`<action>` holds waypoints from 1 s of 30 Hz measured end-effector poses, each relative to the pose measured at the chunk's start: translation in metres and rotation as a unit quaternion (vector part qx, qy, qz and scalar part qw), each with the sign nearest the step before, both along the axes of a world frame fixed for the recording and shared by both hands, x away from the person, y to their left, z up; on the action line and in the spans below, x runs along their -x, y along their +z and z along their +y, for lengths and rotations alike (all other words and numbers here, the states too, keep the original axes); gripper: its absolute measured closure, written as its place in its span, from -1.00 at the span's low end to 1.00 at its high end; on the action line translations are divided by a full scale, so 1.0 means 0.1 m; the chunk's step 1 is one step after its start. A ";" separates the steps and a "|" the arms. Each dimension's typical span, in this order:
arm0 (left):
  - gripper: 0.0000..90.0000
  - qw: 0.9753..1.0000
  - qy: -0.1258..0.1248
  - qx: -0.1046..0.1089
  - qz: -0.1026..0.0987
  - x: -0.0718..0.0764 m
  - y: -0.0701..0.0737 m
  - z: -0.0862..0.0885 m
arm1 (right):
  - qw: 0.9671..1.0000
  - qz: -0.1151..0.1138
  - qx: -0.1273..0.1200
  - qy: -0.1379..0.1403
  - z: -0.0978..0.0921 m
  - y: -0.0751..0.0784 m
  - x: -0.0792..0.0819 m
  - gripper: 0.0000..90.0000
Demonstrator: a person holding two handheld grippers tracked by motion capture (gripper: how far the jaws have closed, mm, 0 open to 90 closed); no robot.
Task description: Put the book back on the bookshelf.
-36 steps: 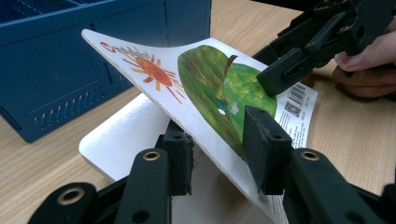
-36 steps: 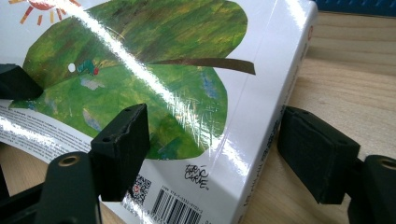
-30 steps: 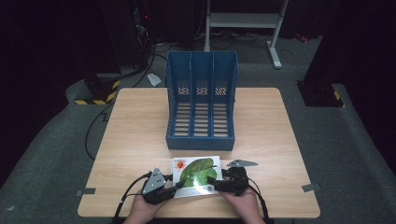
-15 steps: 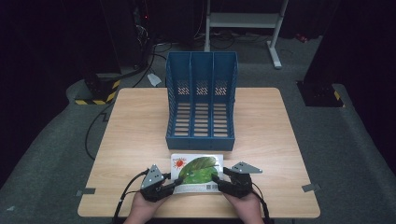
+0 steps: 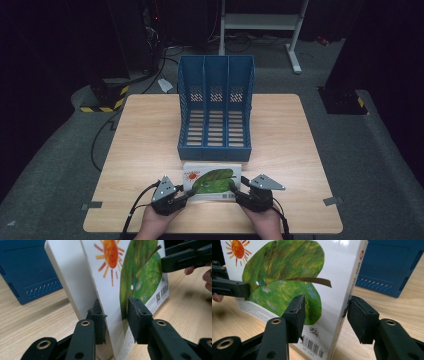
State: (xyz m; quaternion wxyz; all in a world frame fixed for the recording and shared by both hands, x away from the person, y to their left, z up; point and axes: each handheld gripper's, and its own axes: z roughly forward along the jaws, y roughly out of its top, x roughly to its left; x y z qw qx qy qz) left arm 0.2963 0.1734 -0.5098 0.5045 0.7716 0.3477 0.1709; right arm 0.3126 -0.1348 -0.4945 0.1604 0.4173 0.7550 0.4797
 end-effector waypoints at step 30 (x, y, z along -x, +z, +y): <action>0.49 1.000 -0.002 -0.025 -0.009 0.02 -0.05 -0.04 | 0.999 -0.049 -0.010 0.001 -0.07 0.09 0.13 0.11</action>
